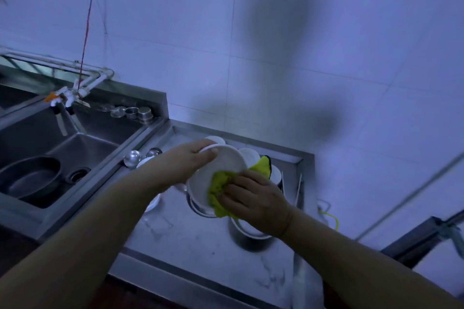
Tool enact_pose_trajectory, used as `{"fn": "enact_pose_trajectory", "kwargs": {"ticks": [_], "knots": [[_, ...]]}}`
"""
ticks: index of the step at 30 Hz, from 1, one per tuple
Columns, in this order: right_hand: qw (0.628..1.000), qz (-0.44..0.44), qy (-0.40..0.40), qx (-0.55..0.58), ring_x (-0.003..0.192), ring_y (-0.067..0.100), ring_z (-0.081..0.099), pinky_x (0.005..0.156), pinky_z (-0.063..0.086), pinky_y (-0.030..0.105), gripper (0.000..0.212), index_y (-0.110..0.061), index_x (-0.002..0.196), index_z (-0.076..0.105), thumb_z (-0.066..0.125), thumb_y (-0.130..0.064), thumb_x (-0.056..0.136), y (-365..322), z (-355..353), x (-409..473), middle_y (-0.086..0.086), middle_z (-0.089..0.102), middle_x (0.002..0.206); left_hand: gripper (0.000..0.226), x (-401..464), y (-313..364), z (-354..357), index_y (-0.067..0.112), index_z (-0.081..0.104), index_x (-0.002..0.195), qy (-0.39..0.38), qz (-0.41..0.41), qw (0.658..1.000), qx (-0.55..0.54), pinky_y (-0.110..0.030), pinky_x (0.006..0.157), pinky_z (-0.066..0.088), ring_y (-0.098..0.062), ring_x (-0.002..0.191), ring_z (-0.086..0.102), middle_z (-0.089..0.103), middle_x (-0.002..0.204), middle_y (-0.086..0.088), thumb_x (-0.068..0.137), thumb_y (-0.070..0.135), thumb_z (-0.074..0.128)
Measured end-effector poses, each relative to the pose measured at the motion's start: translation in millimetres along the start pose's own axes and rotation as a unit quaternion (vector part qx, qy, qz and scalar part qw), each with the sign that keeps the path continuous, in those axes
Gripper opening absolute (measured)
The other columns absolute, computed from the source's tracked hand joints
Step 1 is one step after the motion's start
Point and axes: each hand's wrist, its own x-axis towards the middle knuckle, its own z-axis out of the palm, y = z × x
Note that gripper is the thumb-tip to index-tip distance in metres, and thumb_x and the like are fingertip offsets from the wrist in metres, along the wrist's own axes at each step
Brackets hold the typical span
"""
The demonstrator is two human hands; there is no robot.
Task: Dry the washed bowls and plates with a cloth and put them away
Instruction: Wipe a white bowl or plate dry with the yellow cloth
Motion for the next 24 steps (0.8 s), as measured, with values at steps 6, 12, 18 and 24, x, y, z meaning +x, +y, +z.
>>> {"fn": "enact_pose_trajectory", "kwargs": {"ticks": [6,12,18,24], "knots": [[0.972,0.221,0.053,-0.052,0.084,0.023,0.066,0.078,0.048,0.036,0.018,-0.01,0.1,0.074,0.073,-0.02,0.085,-19.7,3.4,18.1,0.007,0.073,0.096,0.029,-1.8,-10.4,60.9,0.036,0.045,0.118,0.203,0.091,0.957,-0.187,-0.014,0.064,0.051,-0.005,0.09,0.06,0.058,0.106,0.007,0.097,0.018,0.044],[0.995,0.094,0.036,-0.011,0.085,0.021,0.066,0.08,0.05,0.035,0.015,-0.008,0.099,0.075,0.073,-0.014,0.085,-3.2,-5.1,0.1,0.007,0.073,0.096,0.028,2.0,-10.6,49.6,0.041,0.047,0.117,0.18,0.2,0.963,-0.03,-0.005,0.074,0.043,0.008,0.094,0.054,0.058,0.106,0.018,0.092,0.034,0.036],[0.998,-0.047,-0.036,-0.032,0.084,0.022,0.069,0.087,0.053,0.036,0.012,-0.01,0.09,0.076,0.064,-0.012,0.091,31.0,-17.6,-8.4,0.006,0.073,0.092,0.027,19.4,3.1,22.3,0.05,0.05,0.112,0.026,0.115,0.989,0.093,-0.032,0.077,0.051,-0.01,0.093,0.057,0.059,0.103,0.013,0.088,0.039,0.043],[0.987,0.151,0.024,-0.049,0.08,0.026,0.064,0.075,0.045,0.035,0.018,-0.005,0.101,0.073,0.062,-0.013,0.09,2.7,-9.9,5.3,0.01,0.071,0.094,0.033,14.1,-6.5,73.2,0.037,0.044,0.111,0.228,0.144,0.95,-0.159,-0.009,0.066,0.046,0.0,0.091,0.055,0.054,0.102,0.016,0.094,0.01,0.048]]}}
